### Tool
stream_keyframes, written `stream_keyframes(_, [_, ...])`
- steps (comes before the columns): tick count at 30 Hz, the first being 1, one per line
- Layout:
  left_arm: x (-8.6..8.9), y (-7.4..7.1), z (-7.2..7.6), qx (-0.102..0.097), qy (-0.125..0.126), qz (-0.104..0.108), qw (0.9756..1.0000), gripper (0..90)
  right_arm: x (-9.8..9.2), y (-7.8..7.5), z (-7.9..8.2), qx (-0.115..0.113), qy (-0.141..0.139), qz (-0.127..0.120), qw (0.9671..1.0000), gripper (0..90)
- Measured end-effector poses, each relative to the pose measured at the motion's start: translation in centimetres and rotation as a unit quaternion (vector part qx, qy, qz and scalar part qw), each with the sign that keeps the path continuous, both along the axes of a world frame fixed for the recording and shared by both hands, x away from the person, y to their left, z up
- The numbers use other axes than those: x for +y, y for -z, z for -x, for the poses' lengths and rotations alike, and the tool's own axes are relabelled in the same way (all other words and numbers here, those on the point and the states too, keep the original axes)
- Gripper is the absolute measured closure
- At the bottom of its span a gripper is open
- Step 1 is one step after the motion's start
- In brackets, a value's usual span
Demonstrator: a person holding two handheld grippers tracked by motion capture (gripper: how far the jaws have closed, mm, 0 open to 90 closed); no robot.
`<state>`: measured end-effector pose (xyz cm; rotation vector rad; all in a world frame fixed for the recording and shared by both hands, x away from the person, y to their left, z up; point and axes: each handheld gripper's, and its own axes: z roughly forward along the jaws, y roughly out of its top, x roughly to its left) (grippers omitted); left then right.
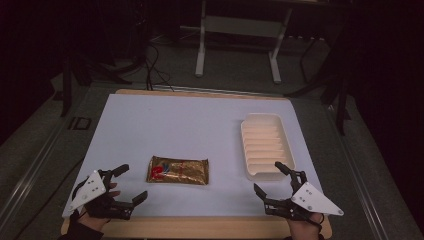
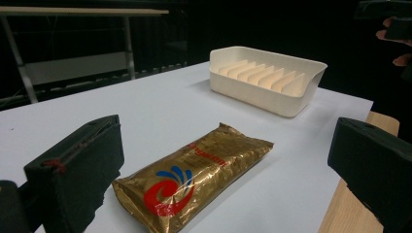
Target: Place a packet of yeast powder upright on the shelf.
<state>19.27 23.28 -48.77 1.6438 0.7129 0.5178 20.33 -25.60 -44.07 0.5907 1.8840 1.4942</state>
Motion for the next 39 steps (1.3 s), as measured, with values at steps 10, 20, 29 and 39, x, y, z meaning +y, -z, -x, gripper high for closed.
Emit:
stream_keyframes(10, [-0.9, 0.1, -0.4, 0.002, -0.012, -0.025, 0.9996, 0.4, 0.7, 0.1, 0.3, -0.004, -0.007, 0.011, 0.9999, 14.5])
stream_keyframes(20, [-1.2, -0.4, -2.5, 0.028, -0.055, -0.012, 0.9980, 0.4, 0.9, 0.2, 0.3, 0.003, -0.013, 0.011, 0.9999, 14.5])
stream_keyframes(29, [-2.1, -0.5, -4.8, 0.032, -0.057, -0.013, 0.9978, 4.9, 1.2, 0.3, 0.4, 0.011, -0.024, 0.011, 0.9996, 14.5])
stream_keyframes(39, [-2.6, 2.2, -7.5, 0.118, -0.064, -0.079, 0.9878, 8.4, 1.4, 0.4, 0.5, 0.017, -0.036, 0.011, 0.9991, 14.5])
